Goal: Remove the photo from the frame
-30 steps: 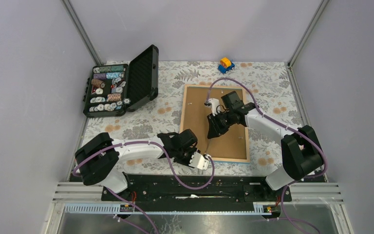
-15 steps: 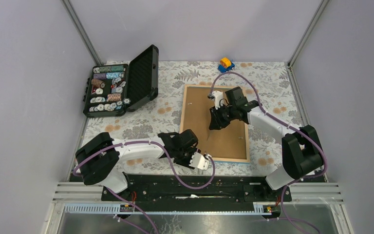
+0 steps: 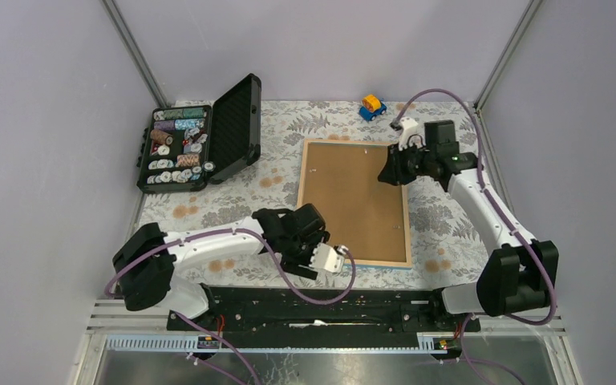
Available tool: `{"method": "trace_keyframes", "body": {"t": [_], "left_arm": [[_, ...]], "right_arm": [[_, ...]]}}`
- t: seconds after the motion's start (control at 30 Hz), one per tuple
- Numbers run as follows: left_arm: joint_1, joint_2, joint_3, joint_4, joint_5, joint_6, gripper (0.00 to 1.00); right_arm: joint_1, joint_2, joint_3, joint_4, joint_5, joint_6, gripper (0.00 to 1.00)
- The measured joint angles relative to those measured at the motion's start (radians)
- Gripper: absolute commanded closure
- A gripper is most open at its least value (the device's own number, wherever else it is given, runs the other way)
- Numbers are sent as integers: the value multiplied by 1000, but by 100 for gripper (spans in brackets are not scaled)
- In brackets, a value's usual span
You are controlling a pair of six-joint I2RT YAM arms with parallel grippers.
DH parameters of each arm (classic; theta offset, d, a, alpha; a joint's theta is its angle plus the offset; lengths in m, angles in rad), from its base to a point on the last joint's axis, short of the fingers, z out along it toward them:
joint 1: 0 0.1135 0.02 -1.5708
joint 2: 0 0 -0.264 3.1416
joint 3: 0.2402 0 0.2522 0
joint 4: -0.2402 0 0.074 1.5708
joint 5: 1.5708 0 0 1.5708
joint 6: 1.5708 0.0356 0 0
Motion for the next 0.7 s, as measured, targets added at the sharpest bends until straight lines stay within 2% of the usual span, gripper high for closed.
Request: {"method": "trace_keyframes", "body": {"t": [0.2, 0.4, 0.57, 0.7], "left_arm": [[45, -13, 224, -119, 17, -69, 15], [246, -15, 488, -148, 97, -218, 14], [243, 14, 646, -163, 166, -369, 14], [219, 72, 680, -159, 217, -455, 17]], "right_arm": [[-77, -47, 52, -72, -66, 1, 100], [-76, -80, 54, -112, -253, 30, 100], [-34, -95, -2, -110, -360, 50, 100], [13, -111, -46, -111, -389, 64, 100]]}}
